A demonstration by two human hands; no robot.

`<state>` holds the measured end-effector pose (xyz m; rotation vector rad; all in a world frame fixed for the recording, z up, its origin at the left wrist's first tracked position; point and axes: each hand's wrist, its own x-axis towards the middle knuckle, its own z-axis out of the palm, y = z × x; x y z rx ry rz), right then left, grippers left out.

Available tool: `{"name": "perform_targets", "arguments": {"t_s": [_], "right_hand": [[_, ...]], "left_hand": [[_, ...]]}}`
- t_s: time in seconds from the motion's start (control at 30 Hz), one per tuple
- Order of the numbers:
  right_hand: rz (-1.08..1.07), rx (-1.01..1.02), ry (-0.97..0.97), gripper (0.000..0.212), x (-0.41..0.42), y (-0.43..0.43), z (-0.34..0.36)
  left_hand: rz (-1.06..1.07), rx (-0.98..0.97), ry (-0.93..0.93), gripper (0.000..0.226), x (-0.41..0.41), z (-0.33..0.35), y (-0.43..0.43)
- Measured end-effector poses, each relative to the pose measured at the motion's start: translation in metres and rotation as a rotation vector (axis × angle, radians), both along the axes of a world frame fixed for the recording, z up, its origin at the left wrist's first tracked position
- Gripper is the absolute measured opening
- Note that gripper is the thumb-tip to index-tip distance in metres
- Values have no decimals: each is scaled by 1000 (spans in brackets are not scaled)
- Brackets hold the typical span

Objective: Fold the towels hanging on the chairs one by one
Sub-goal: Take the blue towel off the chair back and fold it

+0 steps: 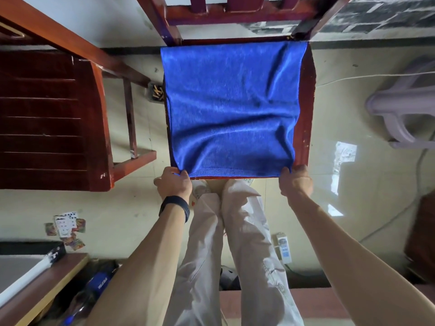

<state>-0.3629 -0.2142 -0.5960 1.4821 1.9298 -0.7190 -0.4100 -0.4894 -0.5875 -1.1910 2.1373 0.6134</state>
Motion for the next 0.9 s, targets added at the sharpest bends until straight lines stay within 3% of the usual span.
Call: {"name": "perform_targets", "arguments": {"t_s": [0.13,0.27,0.5,0.6,0.7,0.9], "right_hand": [[-74,-3,74,26,1,-4,4],[-227,-69,153,23,8,0,0],[-360,-169,245,15,9,6,7],[-473,-198,304,4,5,11,21],[-563,-238,371,11,-2,20,42],[-605,-265,463,8,-27,37,124]], "left_hand": [[167,34,18,11,2,-4,5],[253,88,21,17,-3,-2,8],[637,541,-4,3,-5,19,-10],[607,637,-37,6,-10,33,-27],[563,664,-21,7,-21,57,-36],[273,548,135,17,-50,140,-33]]}}
